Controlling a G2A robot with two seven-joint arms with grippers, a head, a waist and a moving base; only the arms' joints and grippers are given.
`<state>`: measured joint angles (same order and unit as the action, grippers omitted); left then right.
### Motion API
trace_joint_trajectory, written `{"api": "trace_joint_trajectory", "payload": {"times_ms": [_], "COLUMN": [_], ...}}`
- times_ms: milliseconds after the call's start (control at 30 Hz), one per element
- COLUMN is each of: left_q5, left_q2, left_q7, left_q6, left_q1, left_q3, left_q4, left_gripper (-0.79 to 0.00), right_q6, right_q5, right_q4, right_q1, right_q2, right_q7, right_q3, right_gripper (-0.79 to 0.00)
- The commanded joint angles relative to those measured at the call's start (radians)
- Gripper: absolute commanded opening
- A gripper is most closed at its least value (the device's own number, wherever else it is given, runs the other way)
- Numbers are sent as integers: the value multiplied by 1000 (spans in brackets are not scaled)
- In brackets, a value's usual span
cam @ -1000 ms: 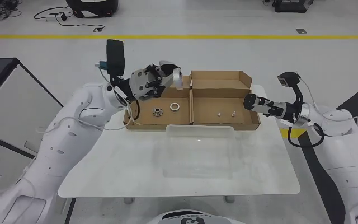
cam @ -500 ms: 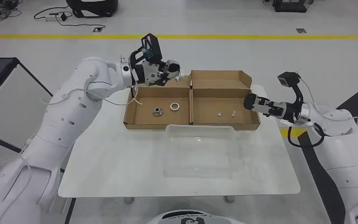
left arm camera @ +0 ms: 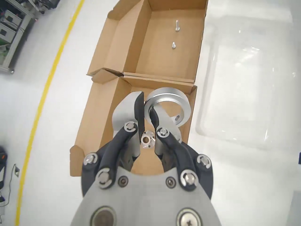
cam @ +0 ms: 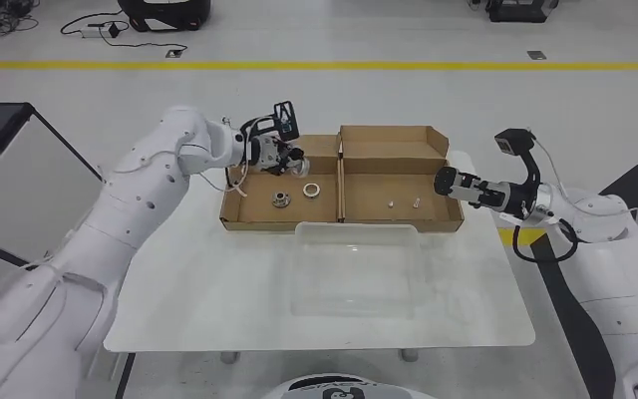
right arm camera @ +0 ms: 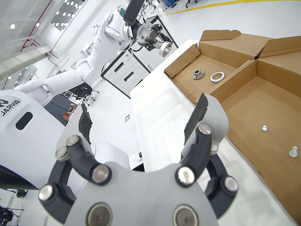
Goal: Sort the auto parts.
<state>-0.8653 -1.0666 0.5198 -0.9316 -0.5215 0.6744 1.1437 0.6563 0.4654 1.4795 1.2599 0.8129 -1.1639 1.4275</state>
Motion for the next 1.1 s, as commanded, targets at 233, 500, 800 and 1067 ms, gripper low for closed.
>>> {"api": "trace_joint_trajectory", "payload": {"times_ms": [233,500,800,1067], "left_q5": [-112,-262,-429,-483], "left_q2": [-83,-141,-204,-257], "left_q7": [-7,-43,-126,-182], "left_q6": [-40,-69,-75,-65], "left_q1": [100,154,167,162], "left_q3": [-131,-212,-297,-334], "left_q4": [-176,-345,-482,-611], "left_gripper": [-785,-785,-785,-785], "right_q6": [0,0,0,0], "right_q5": [0,0,0,0], "right_q4": [0,0,0,0], "right_q1": [0,0,0,0], "right_q2": [0,0,0,0], "right_q7": [0,0,0,0], "right_q3": [0,0,0,0], "right_gripper": [0,0,0,0]}}
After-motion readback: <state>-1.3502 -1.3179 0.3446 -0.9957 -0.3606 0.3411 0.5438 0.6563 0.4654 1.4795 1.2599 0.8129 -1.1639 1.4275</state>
